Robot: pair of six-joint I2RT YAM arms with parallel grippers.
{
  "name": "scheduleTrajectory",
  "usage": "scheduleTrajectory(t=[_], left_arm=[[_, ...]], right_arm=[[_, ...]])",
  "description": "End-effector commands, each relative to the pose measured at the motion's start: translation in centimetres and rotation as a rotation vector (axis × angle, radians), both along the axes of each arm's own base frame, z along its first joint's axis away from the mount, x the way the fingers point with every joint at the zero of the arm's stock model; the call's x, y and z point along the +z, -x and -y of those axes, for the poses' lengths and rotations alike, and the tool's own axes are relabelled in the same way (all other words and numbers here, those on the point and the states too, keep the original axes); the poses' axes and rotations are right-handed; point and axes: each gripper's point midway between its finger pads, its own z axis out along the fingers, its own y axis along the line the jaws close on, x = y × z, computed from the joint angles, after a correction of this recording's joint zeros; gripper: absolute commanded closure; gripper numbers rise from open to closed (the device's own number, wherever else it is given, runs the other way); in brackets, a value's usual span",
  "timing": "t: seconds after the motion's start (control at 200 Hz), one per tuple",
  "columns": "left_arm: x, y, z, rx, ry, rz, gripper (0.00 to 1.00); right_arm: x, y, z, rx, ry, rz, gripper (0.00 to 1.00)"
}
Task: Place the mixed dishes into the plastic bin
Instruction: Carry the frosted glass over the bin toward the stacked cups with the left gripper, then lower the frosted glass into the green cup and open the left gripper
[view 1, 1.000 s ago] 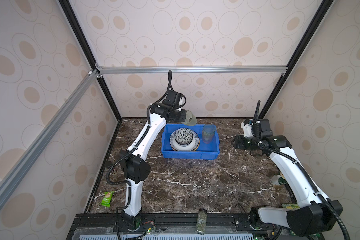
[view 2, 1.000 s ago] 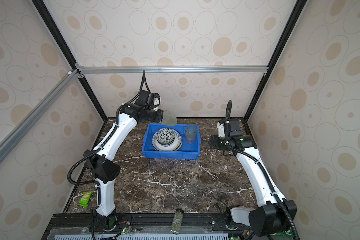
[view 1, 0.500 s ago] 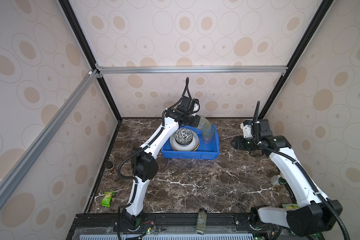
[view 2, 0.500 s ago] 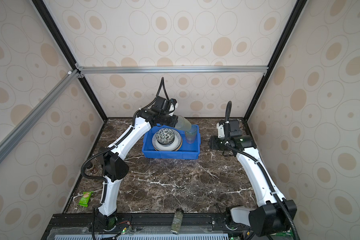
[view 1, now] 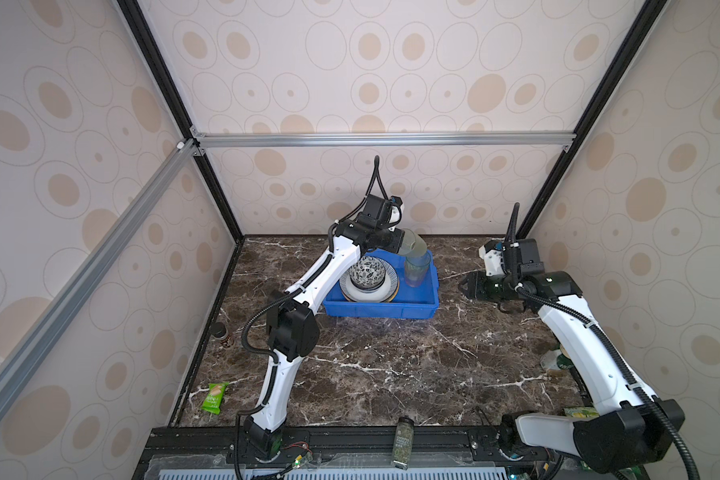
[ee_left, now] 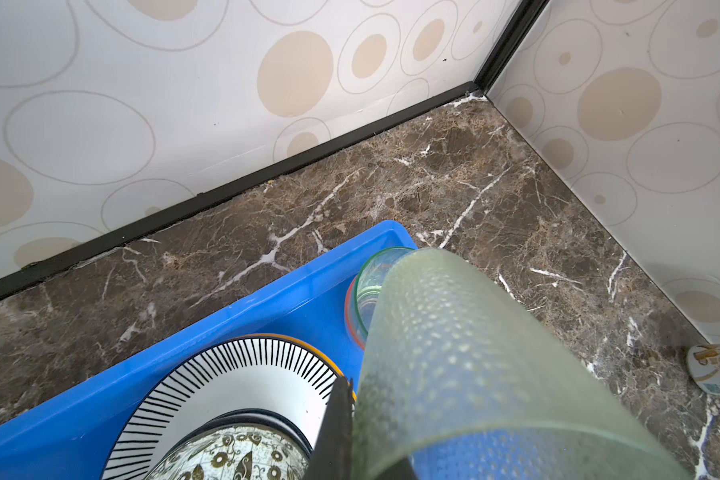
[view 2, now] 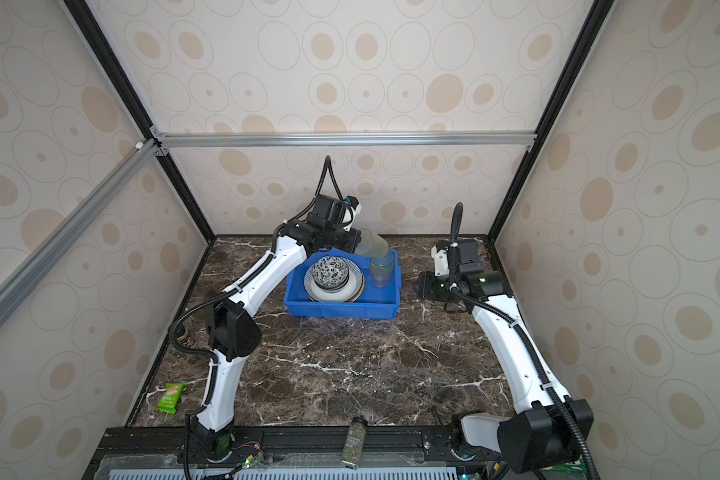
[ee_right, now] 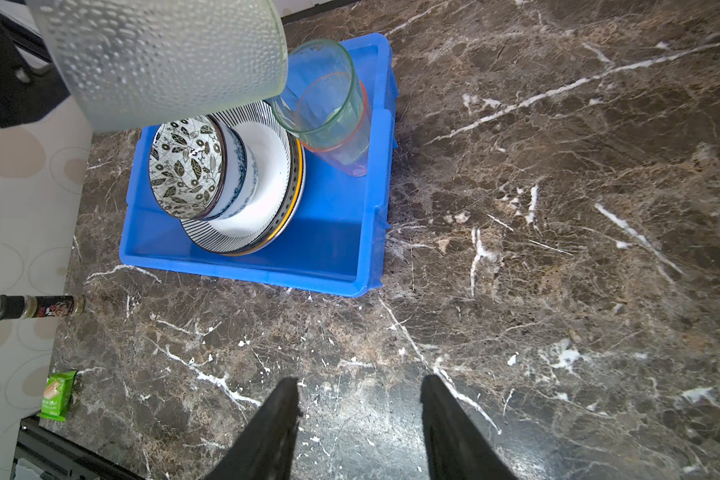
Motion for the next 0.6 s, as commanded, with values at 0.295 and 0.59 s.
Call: scheduleTrajectory(t=[0.295, 0.59], left_arm=[[-2.1, -0.8, 1.6, -0.031, 0.002, -0.022, 1.00], [-3.3, -0.8, 1.6, -0.009, -0.005, -0.055, 1.00]], right_arm=[[-0.1, 0.1, -0.2, -0.004, -0.038, 0.013, 0.49], [-0.2, -0.1, -0.4, 0.003, -0.046, 0.013, 0.49]])
